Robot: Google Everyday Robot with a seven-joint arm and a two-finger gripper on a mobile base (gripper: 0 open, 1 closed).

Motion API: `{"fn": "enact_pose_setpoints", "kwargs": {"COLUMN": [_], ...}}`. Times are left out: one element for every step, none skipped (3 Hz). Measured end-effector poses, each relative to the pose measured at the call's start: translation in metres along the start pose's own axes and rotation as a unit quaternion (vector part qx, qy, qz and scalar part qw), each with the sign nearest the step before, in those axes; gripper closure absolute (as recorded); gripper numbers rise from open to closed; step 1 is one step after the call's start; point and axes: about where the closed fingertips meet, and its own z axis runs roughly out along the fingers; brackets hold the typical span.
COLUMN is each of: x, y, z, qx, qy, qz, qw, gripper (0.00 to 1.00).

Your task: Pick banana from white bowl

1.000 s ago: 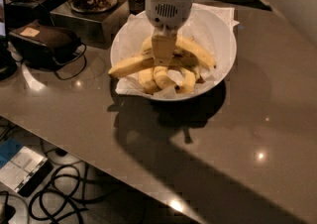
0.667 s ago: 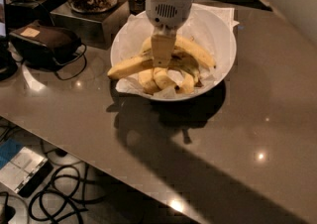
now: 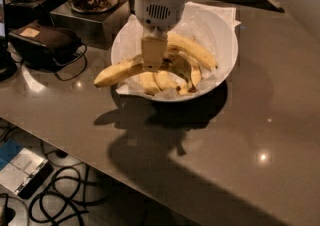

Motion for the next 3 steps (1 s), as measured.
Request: {"fn": "enact_pose_setpoints", "kwargs": {"x": [-0.017,-0.031,-0.051], "y": [0.026,0.048,0.064], "z": [-0.017,-0.034,-0.049], "qx": [0.006,0.014,0.018], "qy": [-0.010,-0.018,-0.029], "qz": [-0.030,-0.060,-0.093], "qw": [0.9995,0.9979,0.9951], "gripper": [1.00,1.00,1.00]}}
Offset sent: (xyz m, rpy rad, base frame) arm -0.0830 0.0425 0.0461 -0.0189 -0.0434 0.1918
